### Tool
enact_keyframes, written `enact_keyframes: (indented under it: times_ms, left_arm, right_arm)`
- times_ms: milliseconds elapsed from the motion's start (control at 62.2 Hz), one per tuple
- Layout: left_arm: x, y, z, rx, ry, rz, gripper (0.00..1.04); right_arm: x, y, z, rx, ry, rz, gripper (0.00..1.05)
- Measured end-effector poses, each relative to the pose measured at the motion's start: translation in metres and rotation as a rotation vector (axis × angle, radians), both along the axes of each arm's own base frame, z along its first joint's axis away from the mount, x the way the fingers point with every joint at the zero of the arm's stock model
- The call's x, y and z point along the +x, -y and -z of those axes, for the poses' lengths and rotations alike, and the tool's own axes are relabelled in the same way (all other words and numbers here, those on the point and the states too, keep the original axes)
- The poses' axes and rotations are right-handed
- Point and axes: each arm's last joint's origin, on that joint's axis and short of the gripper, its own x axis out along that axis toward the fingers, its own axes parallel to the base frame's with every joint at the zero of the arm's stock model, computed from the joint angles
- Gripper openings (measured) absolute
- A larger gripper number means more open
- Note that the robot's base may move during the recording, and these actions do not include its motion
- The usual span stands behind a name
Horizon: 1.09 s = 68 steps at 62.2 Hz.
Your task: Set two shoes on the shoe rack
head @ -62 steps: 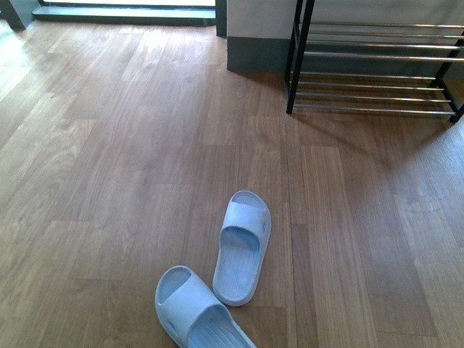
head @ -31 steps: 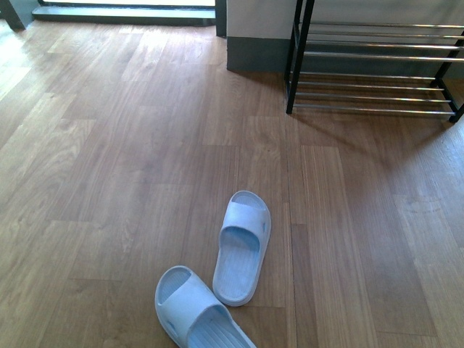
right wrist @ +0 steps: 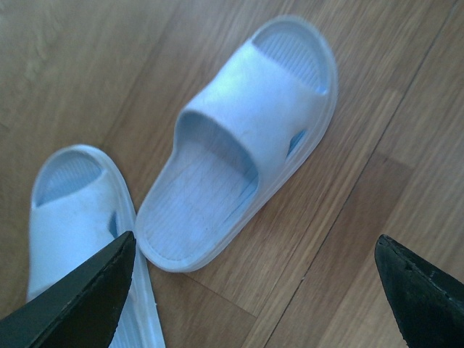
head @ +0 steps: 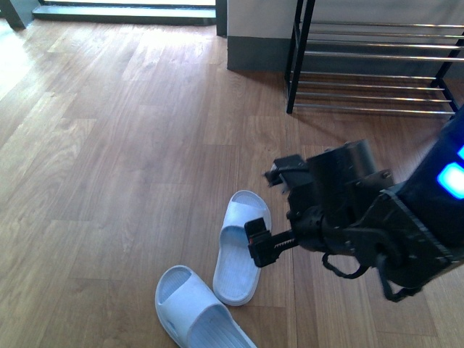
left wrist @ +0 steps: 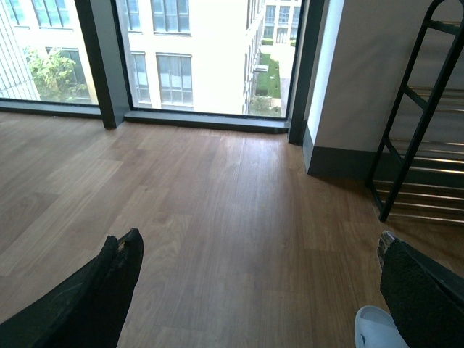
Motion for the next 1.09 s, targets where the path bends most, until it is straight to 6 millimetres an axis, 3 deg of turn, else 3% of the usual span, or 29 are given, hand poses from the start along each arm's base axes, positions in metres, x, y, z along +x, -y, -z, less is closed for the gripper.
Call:
enact_keyframes:
  times_ms: [225,450,611,1093]
  left_arm:
    - [0.000,0.000,0.000,0.000,0.000,0.000,0.95]
    - [0.000,0.000,0.000,0.000,0.000,0.000,0.95]
    - [0.000,0.000,0.000,0.000,0.000,0.000,0.95]
    - [0.000,0.000,0.000,0.000,0.000,0.000,0.95]
  right_arm:
    - [0.018,-0.017,0.069,-0.064,-0.071,0.010,0.96]
    - [0.045,-0.012,0.104,-0.067,-0.059,0.127,0.96]
    - [0.057,-0.009,0.112,-0.045,-0.063,0.173,0.95]
    - [0.064,-0.011,0.120,-0.008,-0.082,0.192,0.25]
